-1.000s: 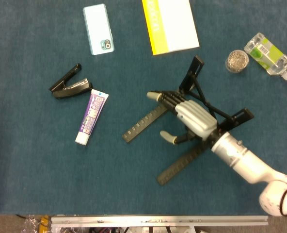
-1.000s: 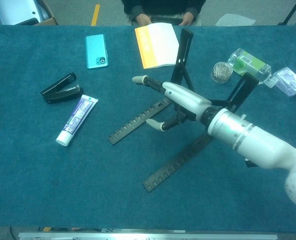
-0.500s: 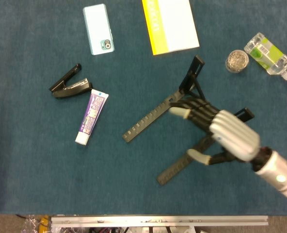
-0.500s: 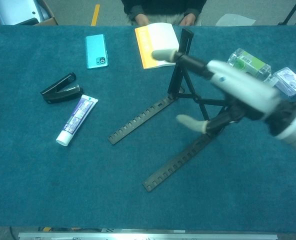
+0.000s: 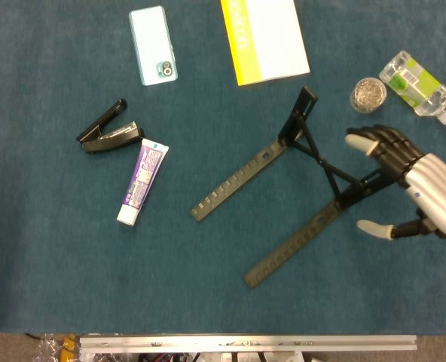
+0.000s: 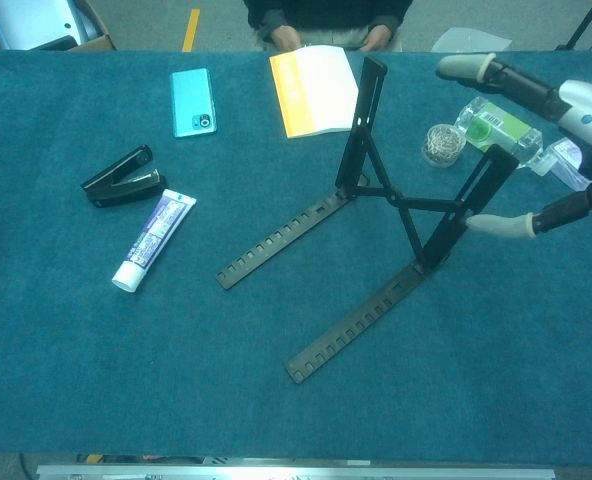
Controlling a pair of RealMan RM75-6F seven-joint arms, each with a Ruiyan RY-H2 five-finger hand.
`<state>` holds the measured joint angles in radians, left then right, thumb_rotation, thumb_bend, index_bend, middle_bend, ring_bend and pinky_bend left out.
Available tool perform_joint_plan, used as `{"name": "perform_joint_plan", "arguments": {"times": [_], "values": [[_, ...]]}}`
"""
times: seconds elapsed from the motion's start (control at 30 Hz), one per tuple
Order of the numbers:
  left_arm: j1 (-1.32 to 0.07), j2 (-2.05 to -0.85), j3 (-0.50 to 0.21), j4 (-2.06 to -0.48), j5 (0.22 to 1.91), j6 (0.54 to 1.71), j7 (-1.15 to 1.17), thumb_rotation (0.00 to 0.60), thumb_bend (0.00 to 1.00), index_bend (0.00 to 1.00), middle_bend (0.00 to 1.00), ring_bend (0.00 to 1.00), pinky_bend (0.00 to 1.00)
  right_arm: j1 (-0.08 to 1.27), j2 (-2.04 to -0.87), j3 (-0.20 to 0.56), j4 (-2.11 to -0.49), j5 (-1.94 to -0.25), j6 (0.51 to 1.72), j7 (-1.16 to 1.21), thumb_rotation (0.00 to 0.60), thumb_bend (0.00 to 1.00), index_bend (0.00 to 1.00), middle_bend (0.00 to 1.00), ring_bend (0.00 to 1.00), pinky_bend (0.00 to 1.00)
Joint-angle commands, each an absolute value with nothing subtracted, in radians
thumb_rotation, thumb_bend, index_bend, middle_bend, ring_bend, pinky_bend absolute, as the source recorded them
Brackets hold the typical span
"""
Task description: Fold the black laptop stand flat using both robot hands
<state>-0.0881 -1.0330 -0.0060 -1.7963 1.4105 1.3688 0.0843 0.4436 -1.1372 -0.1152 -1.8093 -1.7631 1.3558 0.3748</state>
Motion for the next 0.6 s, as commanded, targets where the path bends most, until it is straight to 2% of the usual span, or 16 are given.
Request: {"name": "perform_joint_plan", "arguments": {"times": [0.03, 0.3, 0.6], "values": [[-0.088, -1.034, -0.005, -1.800, 1.407, 1.369, 0.092, 0.600, 0.47, 0.13, 0.03, 0.03, 0.07, 0.439, -1.146, -0.117, -1.769, -1.731, 1.330, 0.452, 0.600, 0.09, 0.00, 0.08, 0.00, 0.04], [-0.085, -1.034, -0.002, -1.808, 1.397, 1.371, 0.108, 0.600, 0.47, 0.13, 0.03, 0.03, 0.07, 0.445, -1.193, -0.154, -1.732, -1.794, 1.299, 0.545, 0.600, 0.08, 0.00, 0.08, 0.00, 0.04], [-0.084, -1.035, -0.002, -1.801, 1.395, 1.373, 0.102, 0.600, 0.47, 0.13, 0.03, 0.02, 0.07, 0.455, -1.210, -0.204, -1.765, -1.911, 1.310, 0.577, 0.600, 0.08, 0.00, 0.08, 0.00, 0.03]]}}
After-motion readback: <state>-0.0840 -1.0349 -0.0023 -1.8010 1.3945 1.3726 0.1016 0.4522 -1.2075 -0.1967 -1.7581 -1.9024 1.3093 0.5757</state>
